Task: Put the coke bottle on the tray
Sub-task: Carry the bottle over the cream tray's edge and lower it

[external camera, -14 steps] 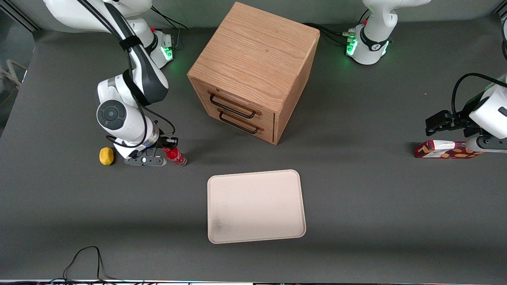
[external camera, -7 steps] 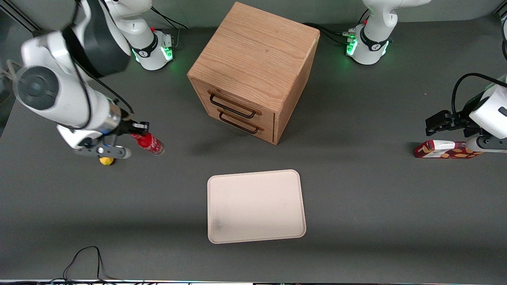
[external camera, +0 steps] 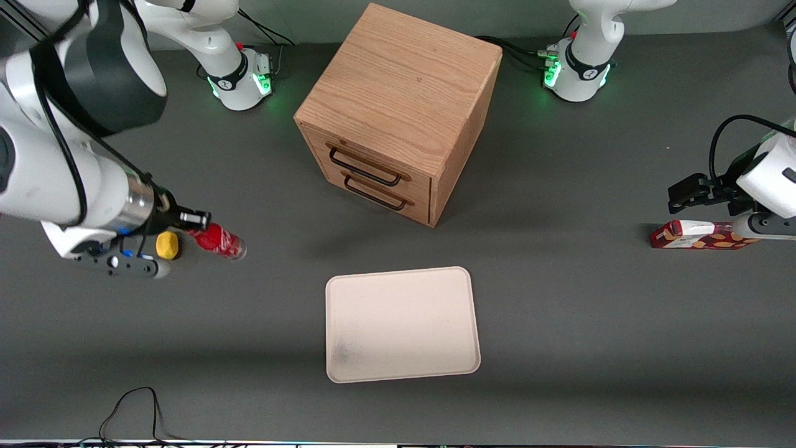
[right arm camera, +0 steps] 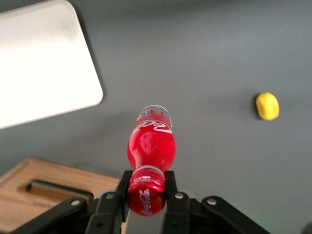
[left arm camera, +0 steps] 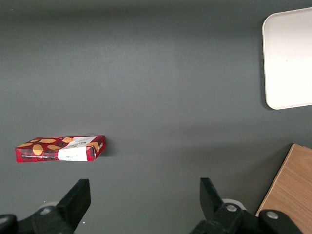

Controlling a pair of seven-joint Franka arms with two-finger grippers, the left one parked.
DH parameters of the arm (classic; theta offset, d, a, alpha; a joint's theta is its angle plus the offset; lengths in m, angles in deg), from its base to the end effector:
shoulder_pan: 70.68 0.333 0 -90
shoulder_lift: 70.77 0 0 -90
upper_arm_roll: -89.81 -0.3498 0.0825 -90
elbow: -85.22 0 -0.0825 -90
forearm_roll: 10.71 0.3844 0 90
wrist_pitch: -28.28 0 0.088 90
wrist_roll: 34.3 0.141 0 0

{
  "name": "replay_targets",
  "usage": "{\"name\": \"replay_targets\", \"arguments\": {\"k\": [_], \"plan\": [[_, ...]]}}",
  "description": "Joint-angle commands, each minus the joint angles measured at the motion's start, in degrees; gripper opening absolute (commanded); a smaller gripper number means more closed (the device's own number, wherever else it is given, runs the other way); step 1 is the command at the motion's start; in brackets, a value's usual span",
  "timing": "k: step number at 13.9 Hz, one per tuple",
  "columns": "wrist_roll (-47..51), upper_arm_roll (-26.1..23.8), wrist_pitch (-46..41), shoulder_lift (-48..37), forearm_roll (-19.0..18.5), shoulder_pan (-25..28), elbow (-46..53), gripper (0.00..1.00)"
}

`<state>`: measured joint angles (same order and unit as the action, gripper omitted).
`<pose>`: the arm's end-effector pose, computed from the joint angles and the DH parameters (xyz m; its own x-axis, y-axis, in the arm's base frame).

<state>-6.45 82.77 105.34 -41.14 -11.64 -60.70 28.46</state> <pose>0.6638 0.1752 0.5511 0.9662 -0.2012 -0.1612 -0.1982 -0.9795 0.0349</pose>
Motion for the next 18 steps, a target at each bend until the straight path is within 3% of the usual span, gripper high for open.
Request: {"name": "replay_targets", "arguments": {"k": [1,7,14,18], "plan": [[4.2,-1.4,4.7,8.3,0.1,0.3,9.4,0.0],[4.5,-2.5,22.8,15.4,0.1,1.1,9.7,0.0],[5.0,-1.7,36.7,22.2,-0.7,5.7,9.6,0.0],[5.4,-1.6,41.6,26.1,-4.9,8.0,9.7,0.0]]}}
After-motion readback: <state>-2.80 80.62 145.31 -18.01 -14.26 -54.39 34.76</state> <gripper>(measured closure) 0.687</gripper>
